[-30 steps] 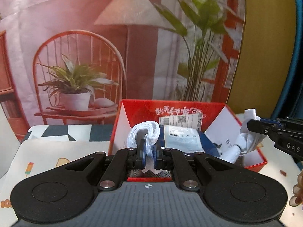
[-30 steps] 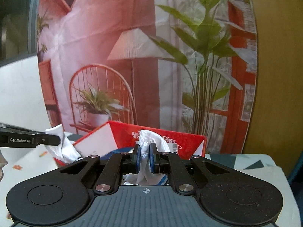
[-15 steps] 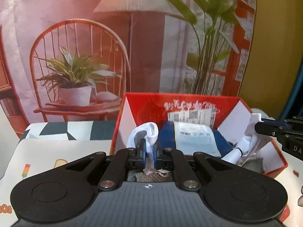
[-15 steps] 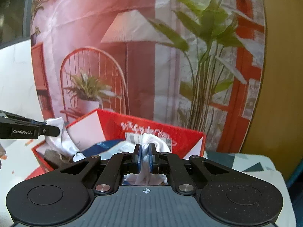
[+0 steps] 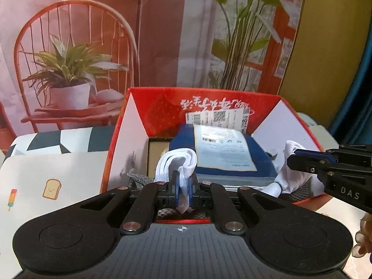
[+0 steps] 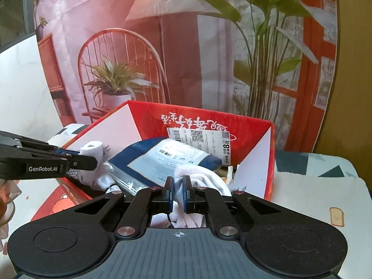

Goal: Organize soft objects
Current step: 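Lower the sock into the box and open both grippers, then move both grippers down to the black eye mask on the table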

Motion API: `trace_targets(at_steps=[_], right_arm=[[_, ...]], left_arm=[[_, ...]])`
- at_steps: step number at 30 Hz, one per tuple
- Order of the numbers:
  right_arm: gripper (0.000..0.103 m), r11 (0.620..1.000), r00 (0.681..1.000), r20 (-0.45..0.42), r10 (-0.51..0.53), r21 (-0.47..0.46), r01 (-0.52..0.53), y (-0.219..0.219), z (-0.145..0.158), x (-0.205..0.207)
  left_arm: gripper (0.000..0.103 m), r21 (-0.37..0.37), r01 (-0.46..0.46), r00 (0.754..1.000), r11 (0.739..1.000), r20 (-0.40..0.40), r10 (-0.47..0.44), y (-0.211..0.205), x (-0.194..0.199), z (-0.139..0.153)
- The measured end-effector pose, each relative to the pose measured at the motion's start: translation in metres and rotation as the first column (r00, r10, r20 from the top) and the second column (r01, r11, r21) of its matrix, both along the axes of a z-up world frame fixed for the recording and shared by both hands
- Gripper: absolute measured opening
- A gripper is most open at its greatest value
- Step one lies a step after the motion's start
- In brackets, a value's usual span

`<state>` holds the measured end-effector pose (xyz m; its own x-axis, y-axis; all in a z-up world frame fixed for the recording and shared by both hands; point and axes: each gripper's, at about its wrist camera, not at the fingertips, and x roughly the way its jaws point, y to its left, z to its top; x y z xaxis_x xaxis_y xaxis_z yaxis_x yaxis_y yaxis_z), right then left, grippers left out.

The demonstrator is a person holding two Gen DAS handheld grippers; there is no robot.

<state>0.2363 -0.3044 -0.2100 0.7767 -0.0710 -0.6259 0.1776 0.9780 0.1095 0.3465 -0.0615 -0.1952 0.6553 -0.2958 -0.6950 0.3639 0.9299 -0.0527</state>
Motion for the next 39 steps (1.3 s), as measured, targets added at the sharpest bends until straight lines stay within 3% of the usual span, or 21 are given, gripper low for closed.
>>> trace_targets(at_steps=[2, 4, 5, 6, 8, 11, 17, 26, 32, 35, 39], right_arm=[[0.016, 1.0, 1.0, 0.014, -0.013, -0.015, 0.013, 0.0, 0.003, -0.004], [0.024, 0.999, 0.999, 0.037, -0.029, -0.043, 0.031, 0.001, 0.008, -0.008], [0.032, 0.997, 0.998, 0.045, -0.04, -0.062, 0.043, 0.002, 0.01, -0.011], [0.037, 0.996, 0.997, 0.057, -0.051, -0.077, 0.055, 0.003, 0.013, -0.014], [0.056, 0.994, 0.994, 0.095, -0.056, -0.094, 0.065, 0.006, 0.02, -0.022], [0.066, 0.991, 0.991, 0.127, -0.038, -0.122, 0.054, 0.011, 0.026, -0.033], [0.073, 0.99, 0.987, 0.163, -0.016, -0.133, 0.038, 0.029, 0.024, -0.061], [0.073, 0.994, 0.982, 0.177, -0.061, -0.078, 0.076, 0.046, -0.006, -0.106], [0.073, 0.995, 0.994, 0.067, -0.091, -0.031, 0.093, 0.05, -0.047, -0.112], [0.072, 0.993, 0.993, 0.011, -0.117, -0.013, 0.117, 0.051, -0.072, -0.111], [0.071, 0.989, 0.988, -0.048, -0.146, -0.004, 0.146, 0.055, -0.098, -0.109]], left_arm=[[0.015, -0.011, -0.001, 1.0, 1.0, 0.016, 0.001, 0.004, -0.002, 0.005], [0.037, -0.031, -0.004, 1.0, 1.0, 0.031, 0.005, 0.01, -0.005, 0.011], [0.052, -0.04, -0.008, 0.999, 0.999, 0.042, 0.01, 0.012, -0.007, 0.015], [0.059, -0.049, -0.011, 0.998, 0.999, 0.06, 0.014, 0.016, -0.01, 0.019], [0.063, -0.059, -0.008, 0.996, 0.998, 0.092, 0.013, 0.021, -0.017, 0.026], [0.069, -0.064, 0.008, 0.992, 0.998, 0.123, 0.0, 0.03, -0.031, 0.034], [0.07, -0.051, 0.045, 0.989, 0.998, 0.145, -0.038, 0.044, -0.068, 0.028], [0.069, -0.063, 0.027, 0.999, 0.998, 0.044, -0.025, 0.067, -0.096, -0.015], [0.066, -0.081, -0.017, 0.999, 0.997, -0.031, 0.014, 0.071, -0.091, -0.051], [0.052, -0.097, -0.031, 0.998, 0.995, -0.066, 0.025, 0.07, -0.084, -0.069], [0.046, -0.101, -0.061, 0.992, 0.993, -0.112, 0.05, 0.067, -0.077, -0.089]])
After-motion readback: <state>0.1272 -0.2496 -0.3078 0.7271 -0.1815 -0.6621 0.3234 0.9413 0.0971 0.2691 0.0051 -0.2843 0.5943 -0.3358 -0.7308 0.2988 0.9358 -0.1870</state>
